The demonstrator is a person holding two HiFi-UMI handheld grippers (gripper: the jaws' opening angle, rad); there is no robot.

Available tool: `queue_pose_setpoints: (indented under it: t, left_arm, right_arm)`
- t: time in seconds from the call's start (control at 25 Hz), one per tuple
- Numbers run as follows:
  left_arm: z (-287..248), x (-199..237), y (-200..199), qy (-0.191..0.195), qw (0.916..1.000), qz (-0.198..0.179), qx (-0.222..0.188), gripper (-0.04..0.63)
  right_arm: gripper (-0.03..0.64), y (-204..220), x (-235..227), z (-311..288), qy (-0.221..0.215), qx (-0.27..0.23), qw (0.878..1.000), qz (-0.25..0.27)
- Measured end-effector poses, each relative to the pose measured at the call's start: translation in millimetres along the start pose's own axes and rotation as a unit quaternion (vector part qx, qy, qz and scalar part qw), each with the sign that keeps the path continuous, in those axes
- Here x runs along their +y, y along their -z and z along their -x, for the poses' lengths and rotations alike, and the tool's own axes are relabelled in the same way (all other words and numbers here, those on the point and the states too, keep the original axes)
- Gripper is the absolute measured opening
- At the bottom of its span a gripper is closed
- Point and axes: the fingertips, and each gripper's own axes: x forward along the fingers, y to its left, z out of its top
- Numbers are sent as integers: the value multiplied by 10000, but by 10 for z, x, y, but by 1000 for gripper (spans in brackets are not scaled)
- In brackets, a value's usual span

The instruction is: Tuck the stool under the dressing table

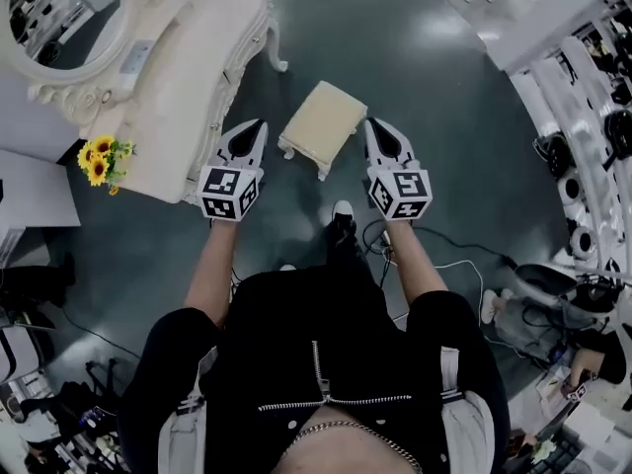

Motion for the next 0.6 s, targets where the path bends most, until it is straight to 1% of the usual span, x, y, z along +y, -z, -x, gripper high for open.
queue_pose_setpoints:
  t: [0.16,0.32,0.48,0.6]
  left_arm:
    - [-418,409,-79,-550,9984,149,-10,21]
    - [-694,627,-199,-1065,9940,262,-19,21]
    - [-840,699,-274,-1462,9888,304,-4,21]
    - [-903,683,-311,-1637,9860,326,-15,21]
  right_arm:
    - [8,-68,-238,-783,-562,104,9983,142]
    - [8,-196,-471,-1352,-1070,173,9939,215]
    - [8,-244,-655,-1647,-1469,214,9887,218]
    - [8,-236,-783,-1785,-1625,266,9862,197]
